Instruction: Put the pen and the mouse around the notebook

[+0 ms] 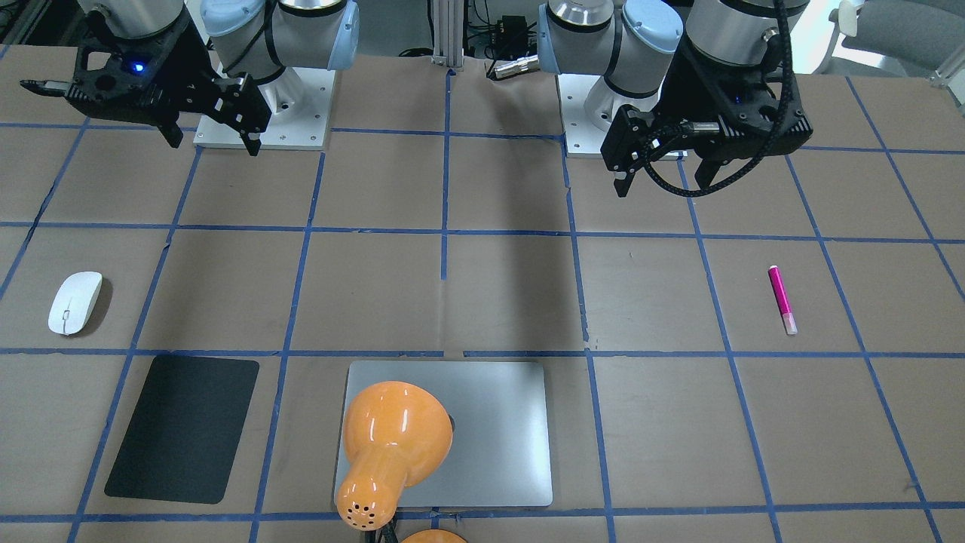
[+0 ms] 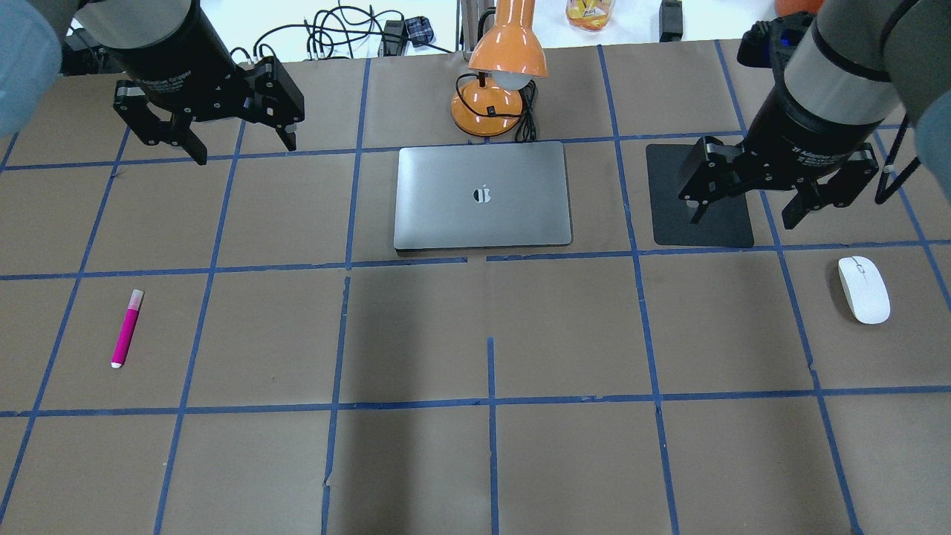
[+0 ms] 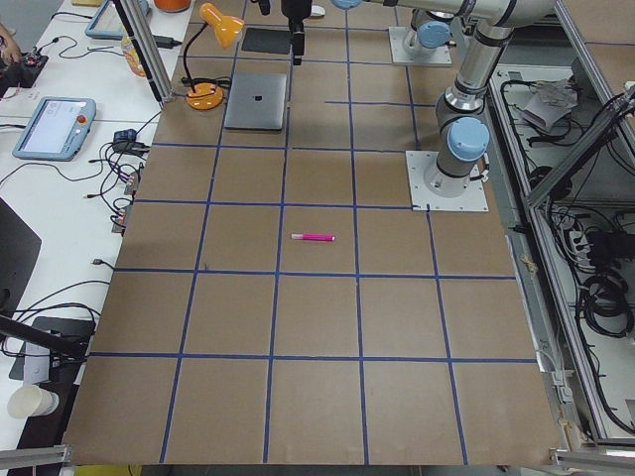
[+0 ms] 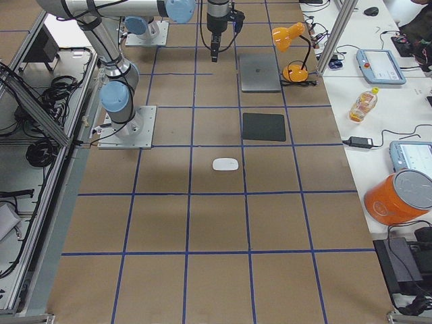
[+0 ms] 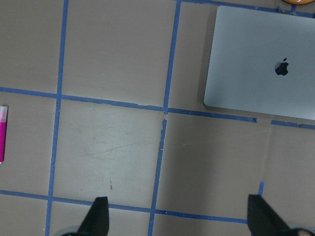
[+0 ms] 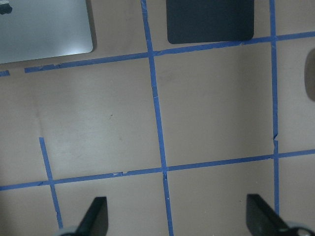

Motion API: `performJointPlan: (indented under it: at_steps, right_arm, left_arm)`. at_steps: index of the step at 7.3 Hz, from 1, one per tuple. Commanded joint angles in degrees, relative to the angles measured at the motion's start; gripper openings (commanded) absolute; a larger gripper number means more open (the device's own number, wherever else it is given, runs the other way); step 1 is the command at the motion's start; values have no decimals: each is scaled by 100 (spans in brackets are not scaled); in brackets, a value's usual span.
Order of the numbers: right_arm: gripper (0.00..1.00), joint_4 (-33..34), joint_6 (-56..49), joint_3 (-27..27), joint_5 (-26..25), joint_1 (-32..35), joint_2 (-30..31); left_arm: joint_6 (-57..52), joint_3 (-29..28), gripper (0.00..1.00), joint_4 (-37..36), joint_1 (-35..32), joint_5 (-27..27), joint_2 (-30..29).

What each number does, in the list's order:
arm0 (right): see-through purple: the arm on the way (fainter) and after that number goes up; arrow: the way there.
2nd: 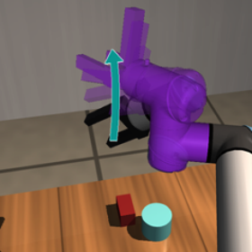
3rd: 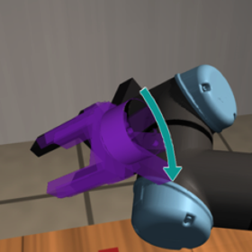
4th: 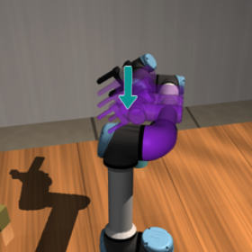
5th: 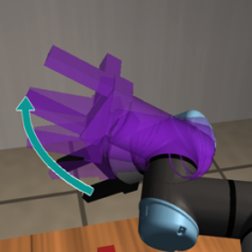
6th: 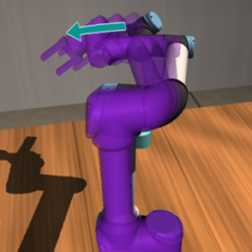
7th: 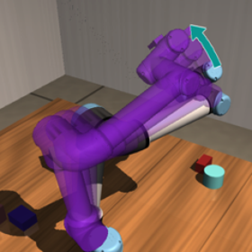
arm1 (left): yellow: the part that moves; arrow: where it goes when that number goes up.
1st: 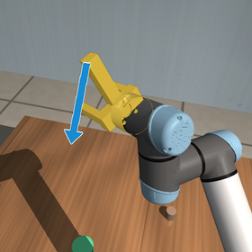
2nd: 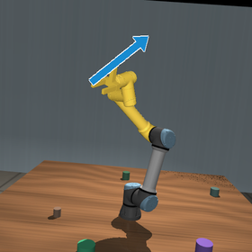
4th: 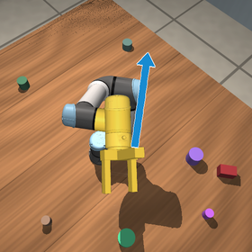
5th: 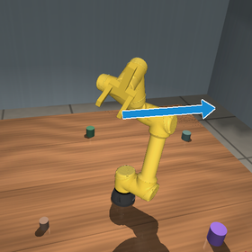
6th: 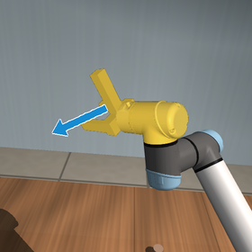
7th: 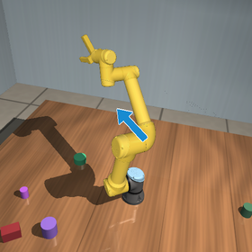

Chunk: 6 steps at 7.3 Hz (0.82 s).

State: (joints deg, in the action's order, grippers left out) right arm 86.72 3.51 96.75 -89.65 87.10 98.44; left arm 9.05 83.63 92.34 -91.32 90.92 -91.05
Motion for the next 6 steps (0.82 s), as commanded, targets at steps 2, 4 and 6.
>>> performJointPlan:
  at_steps: [2,4,6]
  right_arm:
    - [100,38,-35,37,-8,-96,-78]
    - [100,125,-96,325,-9,-777,-184]
    - [100,1079,-803,659,-34,-1544,-412]
  left_arm:
    - [9,4,100,13,0,13,26]
    - [0,22,100,39,35,13,61]
    - [0,31,100,74,53,13,88]
